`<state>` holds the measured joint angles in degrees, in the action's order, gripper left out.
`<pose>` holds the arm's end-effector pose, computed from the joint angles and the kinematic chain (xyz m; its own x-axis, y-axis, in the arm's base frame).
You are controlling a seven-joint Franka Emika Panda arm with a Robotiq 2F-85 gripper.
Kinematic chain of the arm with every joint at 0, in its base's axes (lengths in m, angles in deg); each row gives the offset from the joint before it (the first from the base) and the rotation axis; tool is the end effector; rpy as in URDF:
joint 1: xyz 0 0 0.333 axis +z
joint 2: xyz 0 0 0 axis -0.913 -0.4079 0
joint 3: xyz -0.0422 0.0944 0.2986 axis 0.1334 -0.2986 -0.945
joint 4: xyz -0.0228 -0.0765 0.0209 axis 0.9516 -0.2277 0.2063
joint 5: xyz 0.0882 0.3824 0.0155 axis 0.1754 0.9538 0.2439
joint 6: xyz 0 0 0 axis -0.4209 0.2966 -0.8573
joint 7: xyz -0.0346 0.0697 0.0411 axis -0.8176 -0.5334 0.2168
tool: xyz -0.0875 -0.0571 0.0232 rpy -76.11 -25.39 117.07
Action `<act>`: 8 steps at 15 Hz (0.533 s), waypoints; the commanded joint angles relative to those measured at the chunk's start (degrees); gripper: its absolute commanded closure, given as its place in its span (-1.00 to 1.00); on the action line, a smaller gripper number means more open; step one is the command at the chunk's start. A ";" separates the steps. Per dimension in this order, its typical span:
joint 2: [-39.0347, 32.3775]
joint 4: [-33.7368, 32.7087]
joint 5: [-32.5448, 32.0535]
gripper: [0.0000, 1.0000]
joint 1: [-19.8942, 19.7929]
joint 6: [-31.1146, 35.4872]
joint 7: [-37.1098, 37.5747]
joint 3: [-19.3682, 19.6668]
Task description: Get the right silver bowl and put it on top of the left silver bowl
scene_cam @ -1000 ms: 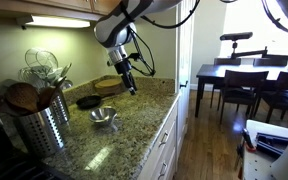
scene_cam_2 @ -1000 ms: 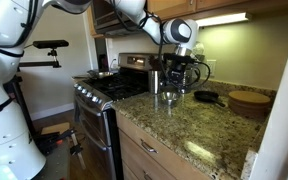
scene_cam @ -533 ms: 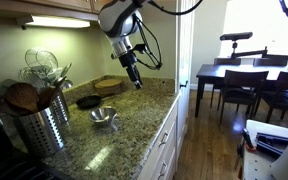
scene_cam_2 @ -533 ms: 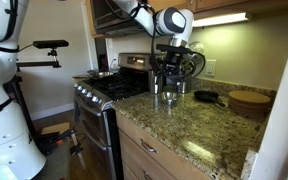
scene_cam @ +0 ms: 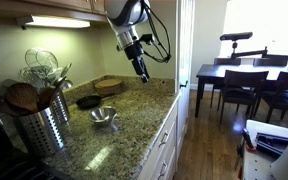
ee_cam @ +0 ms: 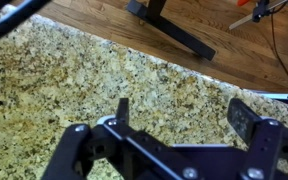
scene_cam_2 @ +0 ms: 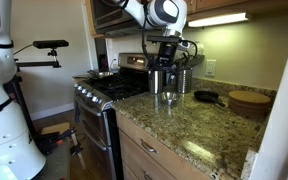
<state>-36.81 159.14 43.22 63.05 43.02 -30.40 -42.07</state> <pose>0.6015 -0.0125 0.3823 0.8064 0.4802 -0.3452 0.4833 -0.8715 -0.0834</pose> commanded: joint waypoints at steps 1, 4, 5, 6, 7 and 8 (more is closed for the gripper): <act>7.12 7.13 -2.06 -1.00 0.66 3.77 4.34 0.84; 10.82 9.87 -3.93 -1.00 0.80 7.84 8.55 1.37; 11.89 10.58 -4.65 -1.00 0.85 8.90 9.93 1.57; 13.03 11.34 -5.39 -1.00 0.89 10.07 11.42 1.75; 14.04 11.96 -6.07 -1.00 0.91 11.02 12.85 1.92; 14.88 12.54 -6.63 -1.00 0.93 11.74 14.24 2.06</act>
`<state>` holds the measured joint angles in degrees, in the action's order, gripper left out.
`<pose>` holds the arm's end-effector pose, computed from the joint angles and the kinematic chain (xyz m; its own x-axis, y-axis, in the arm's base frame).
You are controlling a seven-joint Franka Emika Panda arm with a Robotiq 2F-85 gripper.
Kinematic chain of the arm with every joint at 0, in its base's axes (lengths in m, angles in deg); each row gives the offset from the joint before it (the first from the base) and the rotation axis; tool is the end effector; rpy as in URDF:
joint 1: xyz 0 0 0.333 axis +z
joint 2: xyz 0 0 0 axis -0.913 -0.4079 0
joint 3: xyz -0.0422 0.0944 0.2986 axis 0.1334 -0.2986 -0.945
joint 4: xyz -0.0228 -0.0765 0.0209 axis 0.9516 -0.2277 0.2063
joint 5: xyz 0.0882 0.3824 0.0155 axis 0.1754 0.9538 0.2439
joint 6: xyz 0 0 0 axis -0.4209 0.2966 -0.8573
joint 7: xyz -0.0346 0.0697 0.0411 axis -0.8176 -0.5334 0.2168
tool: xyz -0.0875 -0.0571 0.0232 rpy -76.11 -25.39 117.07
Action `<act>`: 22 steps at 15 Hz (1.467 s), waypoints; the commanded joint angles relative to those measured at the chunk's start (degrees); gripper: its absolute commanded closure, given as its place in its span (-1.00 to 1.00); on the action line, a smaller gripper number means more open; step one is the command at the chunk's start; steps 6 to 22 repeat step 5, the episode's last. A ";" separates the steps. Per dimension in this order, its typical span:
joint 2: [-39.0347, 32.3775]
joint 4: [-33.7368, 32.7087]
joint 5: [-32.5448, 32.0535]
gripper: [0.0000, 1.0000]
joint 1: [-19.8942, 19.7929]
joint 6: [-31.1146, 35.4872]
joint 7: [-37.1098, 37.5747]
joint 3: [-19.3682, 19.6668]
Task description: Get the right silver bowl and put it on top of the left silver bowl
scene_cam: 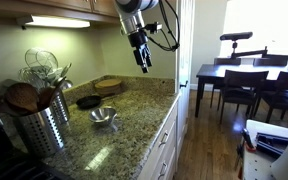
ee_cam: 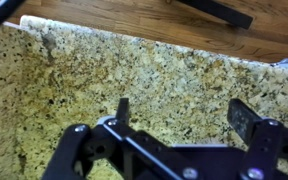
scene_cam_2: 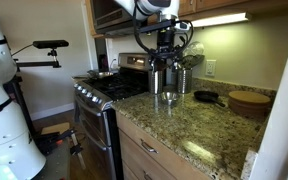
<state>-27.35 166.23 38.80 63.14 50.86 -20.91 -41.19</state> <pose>0.5800 -0.0236 0.4341 0.9130 0.3433 -0.2206 0.3723 -0.9221 0.1057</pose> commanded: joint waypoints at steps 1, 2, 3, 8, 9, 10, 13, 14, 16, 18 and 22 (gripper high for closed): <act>5.96 5.68 -2.83 -1.00 0.72 4.32 5.79 1.41; 6.46 5.90 -3.39 -1.00 0.70 4.46 6.81 1.54; 2.90 1.74 -1.62 -1.00 0.73 1.73 3.76 1.23; 3.87 2.41 -1.98 -1.00 0.71 2.06 4.67 1.47; 3.87 2.41 -1.98 -1.00 0.71 2.06 4.67 1.47; 3.87 2.41 -1.98 -1.00 0.71 2.06 4.67 1.47; 3.87 2.41 -1.98 -1.00 0.71 2.06 4.67 1.47; 3.87 2.41 -1.98 -1.00 0.71 2.06 4.67 1.47; 3.87 2.41 -1.98 -1.00 0.71 2.06 4.67 1.47; 3.87 2.41 -1.98 -1.00 0.71 2.06 4.67 1.47; 3.87 2.41 -1.98 -1.00 0.71 2.06 4.67 1.47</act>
